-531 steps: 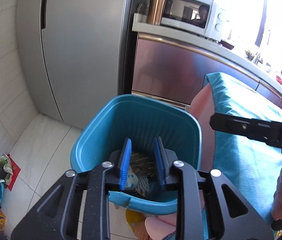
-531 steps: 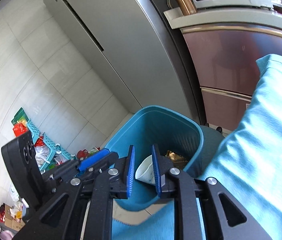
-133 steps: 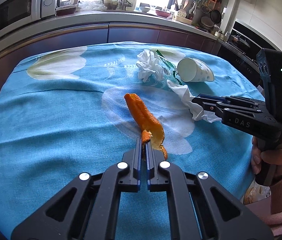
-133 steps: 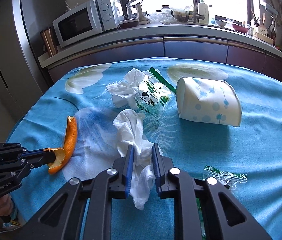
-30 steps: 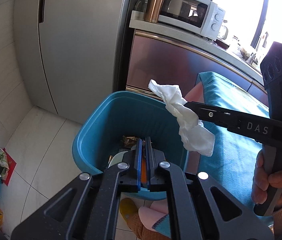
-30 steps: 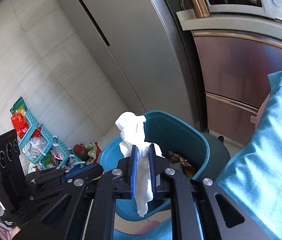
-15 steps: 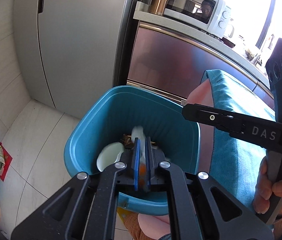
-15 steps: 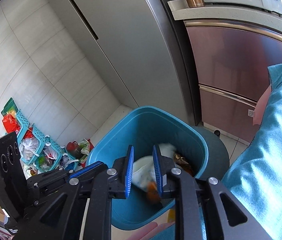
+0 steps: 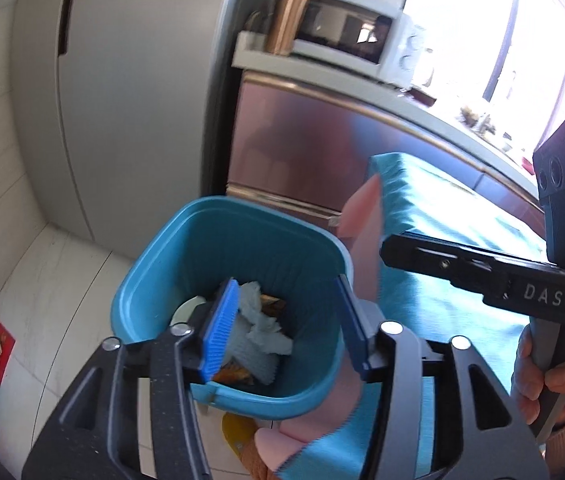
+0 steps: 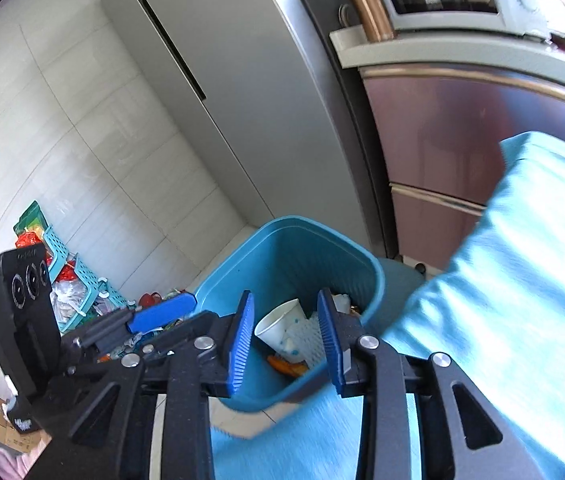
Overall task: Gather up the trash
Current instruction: 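Open both tools to drop the tissue and peel into the bin, then move both open tools back over the table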
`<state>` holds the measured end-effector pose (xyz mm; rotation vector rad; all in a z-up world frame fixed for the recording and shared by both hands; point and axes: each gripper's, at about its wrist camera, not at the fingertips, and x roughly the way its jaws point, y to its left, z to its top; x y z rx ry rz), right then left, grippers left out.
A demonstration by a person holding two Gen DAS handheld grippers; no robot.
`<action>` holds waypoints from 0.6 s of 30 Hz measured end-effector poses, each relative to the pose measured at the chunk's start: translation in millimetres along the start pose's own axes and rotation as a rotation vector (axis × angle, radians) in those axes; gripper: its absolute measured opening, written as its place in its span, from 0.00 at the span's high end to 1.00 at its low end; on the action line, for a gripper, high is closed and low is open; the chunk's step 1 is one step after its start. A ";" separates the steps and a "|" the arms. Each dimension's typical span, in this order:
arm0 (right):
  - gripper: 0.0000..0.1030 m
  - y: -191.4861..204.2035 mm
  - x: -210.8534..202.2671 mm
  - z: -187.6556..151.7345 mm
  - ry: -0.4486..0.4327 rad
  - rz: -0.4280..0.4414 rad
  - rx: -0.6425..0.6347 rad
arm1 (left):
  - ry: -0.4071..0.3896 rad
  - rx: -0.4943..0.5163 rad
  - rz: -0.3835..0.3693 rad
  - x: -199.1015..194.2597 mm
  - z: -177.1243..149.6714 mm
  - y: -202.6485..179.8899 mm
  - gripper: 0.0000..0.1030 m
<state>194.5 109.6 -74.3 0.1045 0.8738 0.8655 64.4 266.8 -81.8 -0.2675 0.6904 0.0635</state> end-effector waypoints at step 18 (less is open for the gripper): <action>0.58 -91.6 -184.0 -74.0 -0.221 -0.277 0.131 | -0.030 0.242 -0.297 -10.0 -9.6 -163.8 0.30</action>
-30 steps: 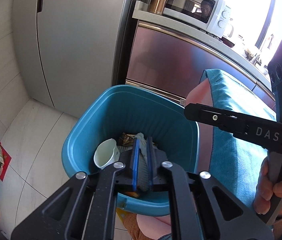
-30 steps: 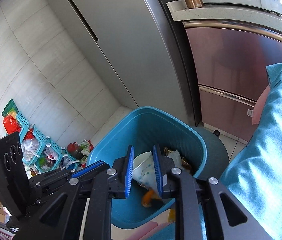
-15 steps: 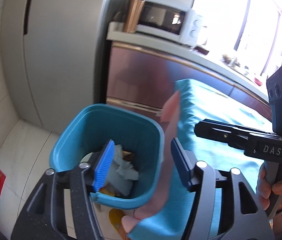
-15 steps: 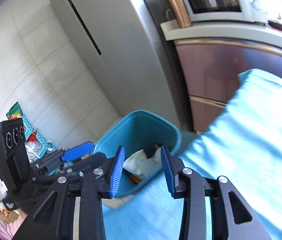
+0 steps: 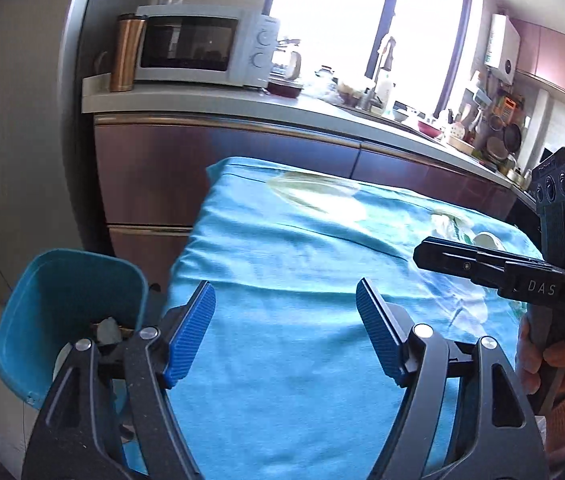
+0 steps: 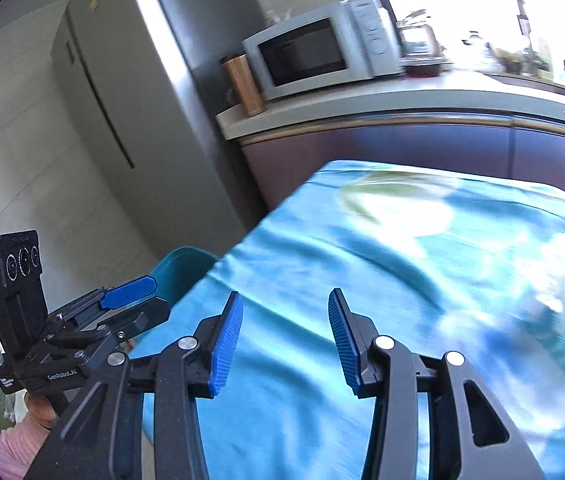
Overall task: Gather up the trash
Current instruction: 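Move both open tools back over the table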
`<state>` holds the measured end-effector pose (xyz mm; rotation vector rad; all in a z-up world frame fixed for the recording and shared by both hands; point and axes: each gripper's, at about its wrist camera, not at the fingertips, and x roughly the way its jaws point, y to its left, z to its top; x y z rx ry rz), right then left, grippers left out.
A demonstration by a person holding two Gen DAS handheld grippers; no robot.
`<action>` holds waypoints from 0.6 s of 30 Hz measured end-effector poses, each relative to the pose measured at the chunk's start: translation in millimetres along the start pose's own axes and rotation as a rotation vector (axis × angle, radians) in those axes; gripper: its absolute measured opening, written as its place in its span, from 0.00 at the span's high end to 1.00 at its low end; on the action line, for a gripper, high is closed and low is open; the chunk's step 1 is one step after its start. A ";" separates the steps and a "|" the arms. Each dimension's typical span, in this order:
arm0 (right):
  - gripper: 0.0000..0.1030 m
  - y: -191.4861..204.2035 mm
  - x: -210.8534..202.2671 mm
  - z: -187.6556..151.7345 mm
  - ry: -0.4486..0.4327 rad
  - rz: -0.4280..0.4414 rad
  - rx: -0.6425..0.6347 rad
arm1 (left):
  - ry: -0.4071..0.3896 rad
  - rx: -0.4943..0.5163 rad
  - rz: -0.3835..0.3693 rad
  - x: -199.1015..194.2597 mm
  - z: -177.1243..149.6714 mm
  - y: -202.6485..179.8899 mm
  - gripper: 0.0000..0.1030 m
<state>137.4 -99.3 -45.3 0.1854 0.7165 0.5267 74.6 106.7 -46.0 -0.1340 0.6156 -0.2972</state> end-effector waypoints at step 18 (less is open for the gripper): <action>0.49 -124.2 -80.3 -30.5 -0.107 -0.305 0.159 | 0.134 0.220 -0.208 105.2 29.7 -154.0 0.36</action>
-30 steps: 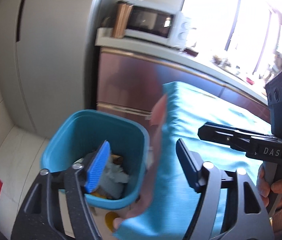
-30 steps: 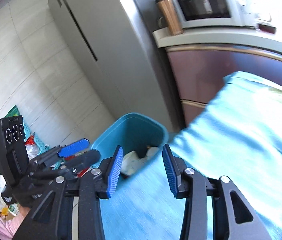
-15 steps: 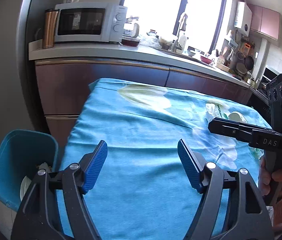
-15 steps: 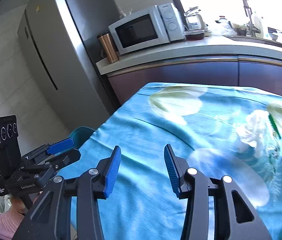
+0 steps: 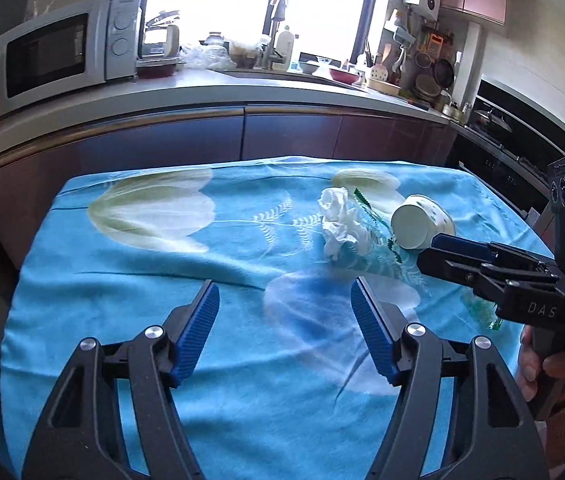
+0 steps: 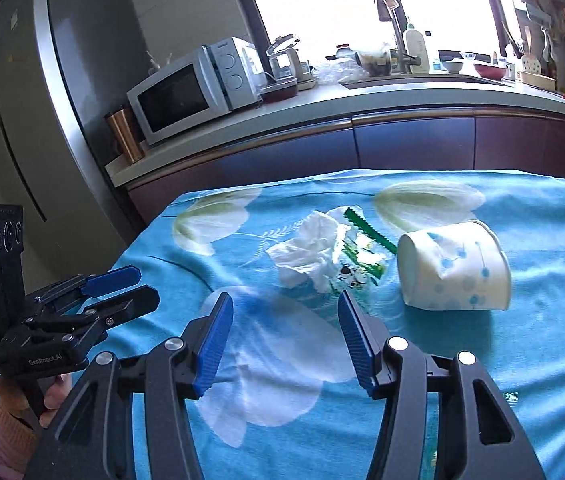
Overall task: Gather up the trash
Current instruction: 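Move both open tools back over the table, then grasp the crumpled white tissue with the left tool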
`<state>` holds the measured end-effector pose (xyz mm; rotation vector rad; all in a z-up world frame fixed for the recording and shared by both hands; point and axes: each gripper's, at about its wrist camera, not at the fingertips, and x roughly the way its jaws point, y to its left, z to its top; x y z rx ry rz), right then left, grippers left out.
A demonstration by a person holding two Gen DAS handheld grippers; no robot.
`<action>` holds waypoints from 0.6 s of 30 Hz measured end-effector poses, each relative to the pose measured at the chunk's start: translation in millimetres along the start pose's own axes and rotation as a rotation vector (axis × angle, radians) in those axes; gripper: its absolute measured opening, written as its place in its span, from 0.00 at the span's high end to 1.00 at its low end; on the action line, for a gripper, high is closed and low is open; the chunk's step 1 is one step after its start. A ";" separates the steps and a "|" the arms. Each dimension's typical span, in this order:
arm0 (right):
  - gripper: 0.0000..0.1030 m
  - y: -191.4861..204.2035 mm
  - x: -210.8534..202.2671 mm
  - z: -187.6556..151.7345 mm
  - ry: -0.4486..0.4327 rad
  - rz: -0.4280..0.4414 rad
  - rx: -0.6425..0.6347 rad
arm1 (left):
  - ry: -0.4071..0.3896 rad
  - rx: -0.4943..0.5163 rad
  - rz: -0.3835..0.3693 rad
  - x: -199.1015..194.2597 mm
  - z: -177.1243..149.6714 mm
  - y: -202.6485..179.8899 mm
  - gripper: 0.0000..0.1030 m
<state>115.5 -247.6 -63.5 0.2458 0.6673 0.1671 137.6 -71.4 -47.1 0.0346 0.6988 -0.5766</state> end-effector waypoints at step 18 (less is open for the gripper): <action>0.49 -27.9 25.4 1.4 0.045 -0.058 0.022 | 0.190 -0.010 -0.125 120.5 42.0 -25.8 0.66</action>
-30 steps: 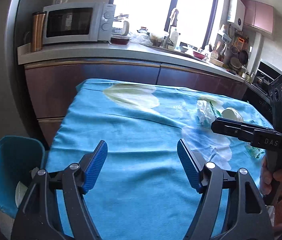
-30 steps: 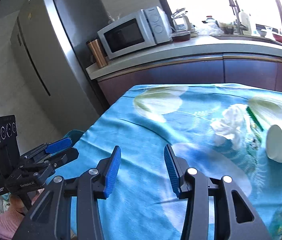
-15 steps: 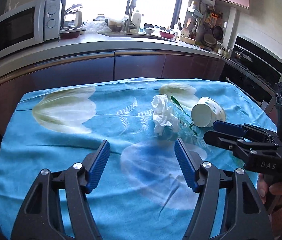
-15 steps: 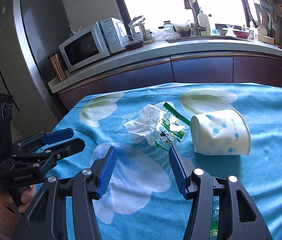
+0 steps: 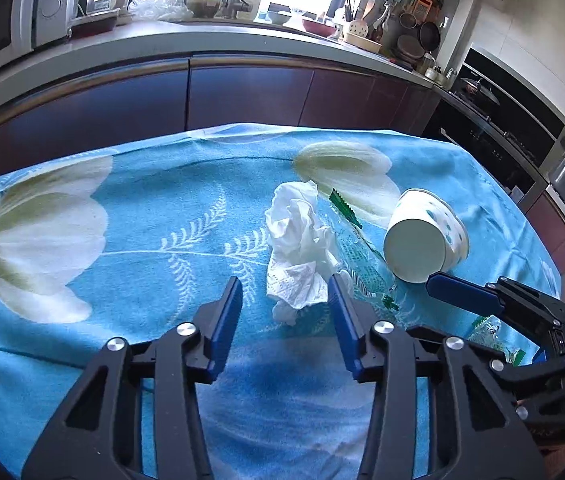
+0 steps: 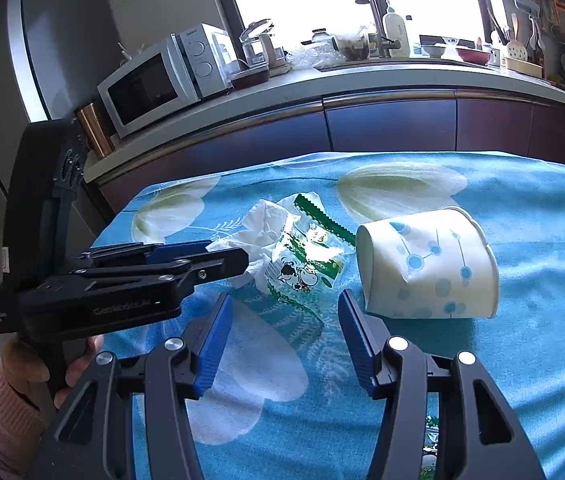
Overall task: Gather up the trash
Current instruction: 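Grasp the crumpled white tissue with the left tool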
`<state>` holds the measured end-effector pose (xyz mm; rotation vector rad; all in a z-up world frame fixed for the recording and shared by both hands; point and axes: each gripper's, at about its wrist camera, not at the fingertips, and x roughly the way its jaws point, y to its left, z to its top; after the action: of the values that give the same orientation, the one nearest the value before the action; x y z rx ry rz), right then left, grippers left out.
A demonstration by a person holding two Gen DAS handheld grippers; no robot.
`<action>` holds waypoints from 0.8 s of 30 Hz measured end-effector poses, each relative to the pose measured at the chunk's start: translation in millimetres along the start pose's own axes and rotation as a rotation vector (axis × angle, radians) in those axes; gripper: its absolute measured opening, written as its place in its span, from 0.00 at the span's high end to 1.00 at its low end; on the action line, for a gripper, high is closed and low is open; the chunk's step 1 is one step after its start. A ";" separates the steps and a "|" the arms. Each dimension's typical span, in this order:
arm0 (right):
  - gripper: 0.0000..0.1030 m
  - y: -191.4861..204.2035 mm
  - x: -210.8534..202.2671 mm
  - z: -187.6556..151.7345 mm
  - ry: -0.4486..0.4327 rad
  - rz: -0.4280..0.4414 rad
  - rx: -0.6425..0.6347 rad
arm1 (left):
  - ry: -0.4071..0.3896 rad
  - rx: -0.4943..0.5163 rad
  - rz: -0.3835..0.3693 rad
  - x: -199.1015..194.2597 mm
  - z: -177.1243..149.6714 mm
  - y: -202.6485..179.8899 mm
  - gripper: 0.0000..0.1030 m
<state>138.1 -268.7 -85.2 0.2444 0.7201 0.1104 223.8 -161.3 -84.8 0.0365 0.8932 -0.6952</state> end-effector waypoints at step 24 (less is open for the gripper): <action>0.50 2.3 37.4 15.2 0.089 -0.024 0.040 | -0.094 -0.074 0.069 -69.9 -29.9 34.8 0.96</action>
<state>176.1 -262.3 -97.5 0.2703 0.8140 0.0840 192.9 -87.0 -62.0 -0.0310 0.8232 -0.5946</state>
